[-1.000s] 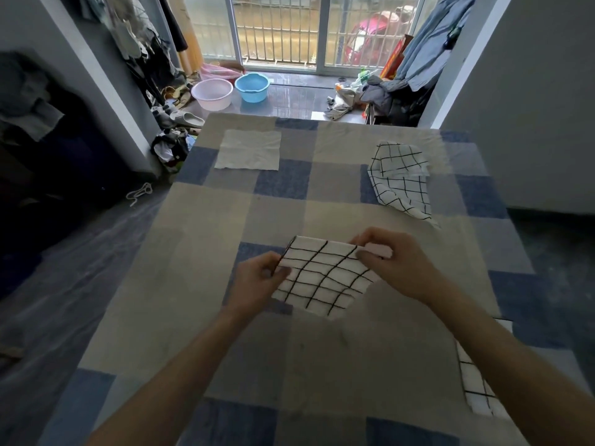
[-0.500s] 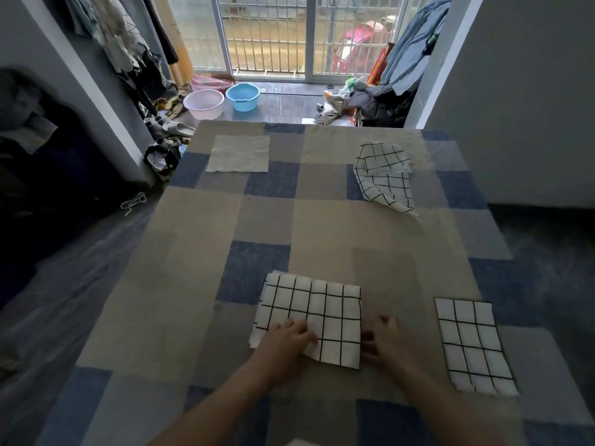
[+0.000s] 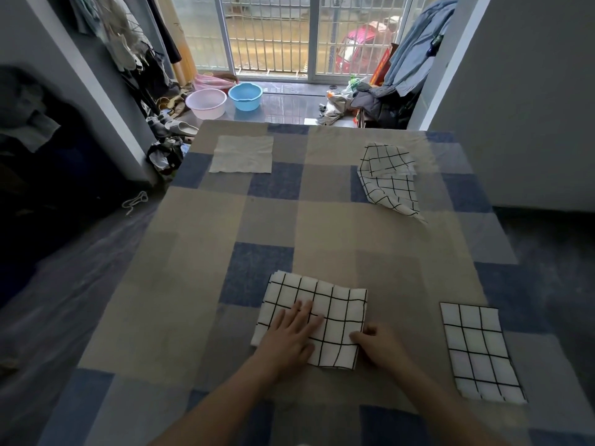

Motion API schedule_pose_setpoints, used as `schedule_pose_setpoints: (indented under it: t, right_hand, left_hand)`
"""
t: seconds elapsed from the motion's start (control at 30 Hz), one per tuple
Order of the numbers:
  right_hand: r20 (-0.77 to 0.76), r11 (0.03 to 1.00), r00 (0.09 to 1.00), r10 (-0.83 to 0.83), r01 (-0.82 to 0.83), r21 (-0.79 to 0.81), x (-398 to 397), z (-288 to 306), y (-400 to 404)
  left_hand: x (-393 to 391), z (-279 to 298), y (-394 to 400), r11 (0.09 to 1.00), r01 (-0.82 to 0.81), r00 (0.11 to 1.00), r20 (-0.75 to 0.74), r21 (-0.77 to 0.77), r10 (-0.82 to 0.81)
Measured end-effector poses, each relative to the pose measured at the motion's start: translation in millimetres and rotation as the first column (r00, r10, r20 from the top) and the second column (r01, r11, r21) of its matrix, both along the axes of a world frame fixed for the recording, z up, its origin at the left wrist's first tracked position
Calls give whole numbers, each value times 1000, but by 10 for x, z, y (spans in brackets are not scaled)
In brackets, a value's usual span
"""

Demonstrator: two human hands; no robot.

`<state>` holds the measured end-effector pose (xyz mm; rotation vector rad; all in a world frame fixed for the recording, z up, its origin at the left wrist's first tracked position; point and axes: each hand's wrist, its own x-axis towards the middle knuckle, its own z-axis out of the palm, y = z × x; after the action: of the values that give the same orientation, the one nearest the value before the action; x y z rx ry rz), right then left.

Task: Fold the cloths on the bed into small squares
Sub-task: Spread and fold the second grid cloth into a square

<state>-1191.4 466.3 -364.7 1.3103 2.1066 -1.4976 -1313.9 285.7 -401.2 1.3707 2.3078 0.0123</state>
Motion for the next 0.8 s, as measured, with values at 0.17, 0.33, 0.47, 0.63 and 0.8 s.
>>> schedule_pose_setpoints:
  t: [0.17,0.33,0.47,0.63,0.8]
  right_hand:
    - [-105,998,993,44,-40,37,-6,49,-72]
    - [-291,973,931,220,-187,136,-269,188,-309]
    - [-292,927,908,302,-208,311,-623,205,-574]
    - [-226,882,894,386,-287,373,-924,184,-971]
    - [-149,785,828,541,-433,444,-1051,59,-1169]
  left_hand:
    - [21,-15,-108,973,-21,996,-83,228,41]
    - [116,53,-346,942,-33,989,-127,335,80]
    - [-38,28,-548,945,-152,982,-65,291,178]
    - [-227,44,-870,944,-203,948,-189,260,256]
    - [-237,83,-1104,883,-387,891,-139,266,432]
